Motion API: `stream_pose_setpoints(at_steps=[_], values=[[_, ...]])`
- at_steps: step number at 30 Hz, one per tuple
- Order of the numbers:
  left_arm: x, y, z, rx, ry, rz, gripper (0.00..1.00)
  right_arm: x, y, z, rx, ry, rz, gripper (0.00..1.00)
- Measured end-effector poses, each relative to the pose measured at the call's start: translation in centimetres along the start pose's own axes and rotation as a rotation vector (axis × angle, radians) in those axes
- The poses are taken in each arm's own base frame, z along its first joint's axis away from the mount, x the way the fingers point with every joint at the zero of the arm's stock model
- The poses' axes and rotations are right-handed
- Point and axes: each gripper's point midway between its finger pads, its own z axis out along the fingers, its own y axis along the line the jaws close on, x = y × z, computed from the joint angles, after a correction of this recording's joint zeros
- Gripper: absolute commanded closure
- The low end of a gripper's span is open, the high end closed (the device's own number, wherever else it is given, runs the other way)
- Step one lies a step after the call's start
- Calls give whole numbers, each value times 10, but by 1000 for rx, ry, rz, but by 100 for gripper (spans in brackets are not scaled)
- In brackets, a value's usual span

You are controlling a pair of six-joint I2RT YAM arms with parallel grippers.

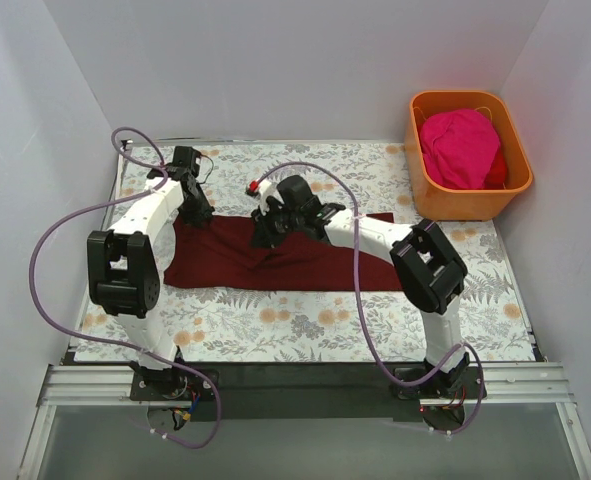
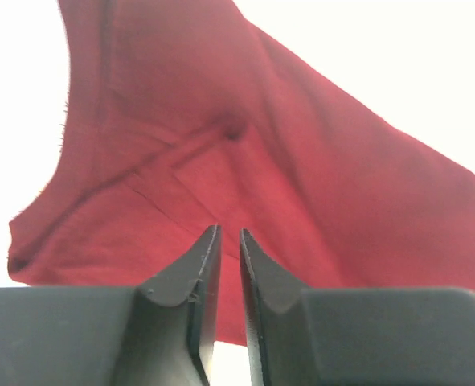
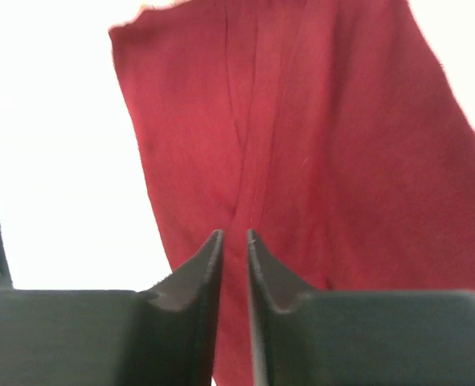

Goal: Fold and stack the t-shirts
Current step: Fold the tshirt

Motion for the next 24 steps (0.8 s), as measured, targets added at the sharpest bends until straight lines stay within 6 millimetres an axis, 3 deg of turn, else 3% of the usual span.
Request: stream_pose_setpoints(at_steps=[4,10,15,19,24], values=[[14,-12,-1,99,27,-10,92,-19,-8,-11,-60,-83,78,83],[37,-23,30,145,125,-15,93,-16,4,-3,-179,-91,147,83],[43,-24,58,122,164,-21,94,22,-5,21,-241,-23,246,83],[38,-27,66,119,164,-34,94,55,-35,30,-223,21,353,83],[36,-26,67,107,158,-47,88,58,-66,17,-217,-20,418,82]])
